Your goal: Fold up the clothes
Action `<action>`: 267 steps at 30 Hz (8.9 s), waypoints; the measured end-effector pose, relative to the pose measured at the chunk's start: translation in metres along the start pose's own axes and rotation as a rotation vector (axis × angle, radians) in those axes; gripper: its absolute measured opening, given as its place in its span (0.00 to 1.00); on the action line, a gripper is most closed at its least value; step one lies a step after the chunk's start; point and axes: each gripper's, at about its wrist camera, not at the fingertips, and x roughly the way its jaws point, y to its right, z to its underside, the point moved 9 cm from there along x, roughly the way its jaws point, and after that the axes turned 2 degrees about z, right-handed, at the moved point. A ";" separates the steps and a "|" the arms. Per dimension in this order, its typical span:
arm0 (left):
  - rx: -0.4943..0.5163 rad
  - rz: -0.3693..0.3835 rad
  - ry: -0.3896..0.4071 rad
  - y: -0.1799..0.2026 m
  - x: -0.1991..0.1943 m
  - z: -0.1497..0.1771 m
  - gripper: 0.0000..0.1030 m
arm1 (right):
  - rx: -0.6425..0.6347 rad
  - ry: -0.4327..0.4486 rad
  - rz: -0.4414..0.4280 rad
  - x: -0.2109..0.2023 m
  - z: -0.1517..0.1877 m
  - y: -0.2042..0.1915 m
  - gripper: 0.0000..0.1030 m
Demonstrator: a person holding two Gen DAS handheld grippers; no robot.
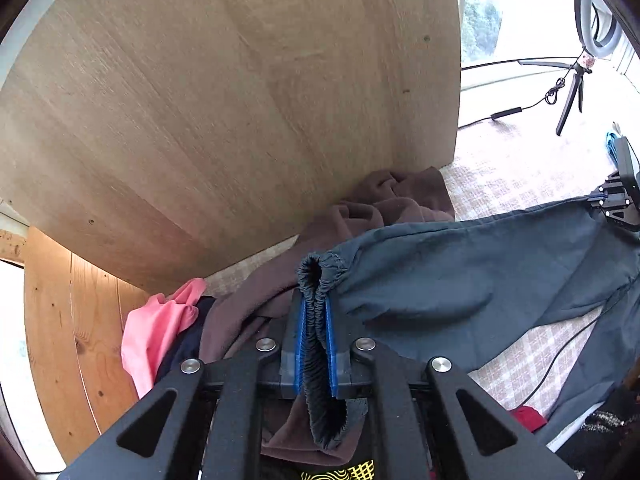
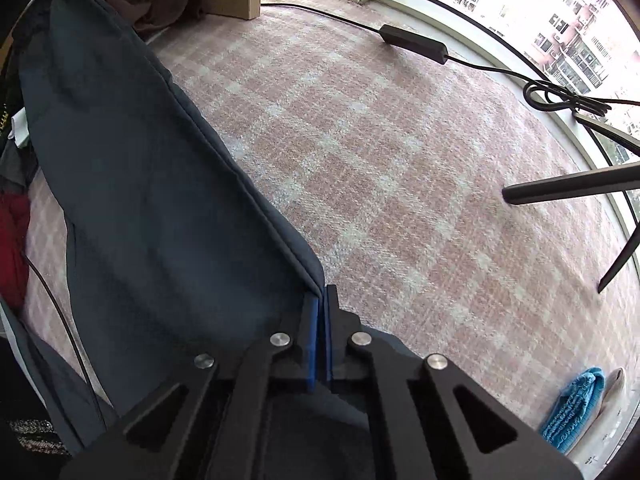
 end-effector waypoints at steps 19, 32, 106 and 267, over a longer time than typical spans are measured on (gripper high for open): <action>-0.083 -0.058 -0.096 -0.054 0.045 -0.021 0.32 | 0.156 0.146 0.071 -0.063 -0.017 0.037 0.29; -0.140 -0.013 0.067 -0.003 -0.077 0.095 0.34 | 0.753 0.085 0.093 -0.096 0.249 0.104 0.33; -0.417 0.269 -0.071 0.036 -0.098 0.397 0.01 | 0.742 -0.038 0.095 -0.080 0.403 -0.144 0.50; 0.304 -0.205 -0.237 0.000 0.060 -0.069 0.52 | 0.246 0.007 0.196 -0.065 0.130 0.057 0.57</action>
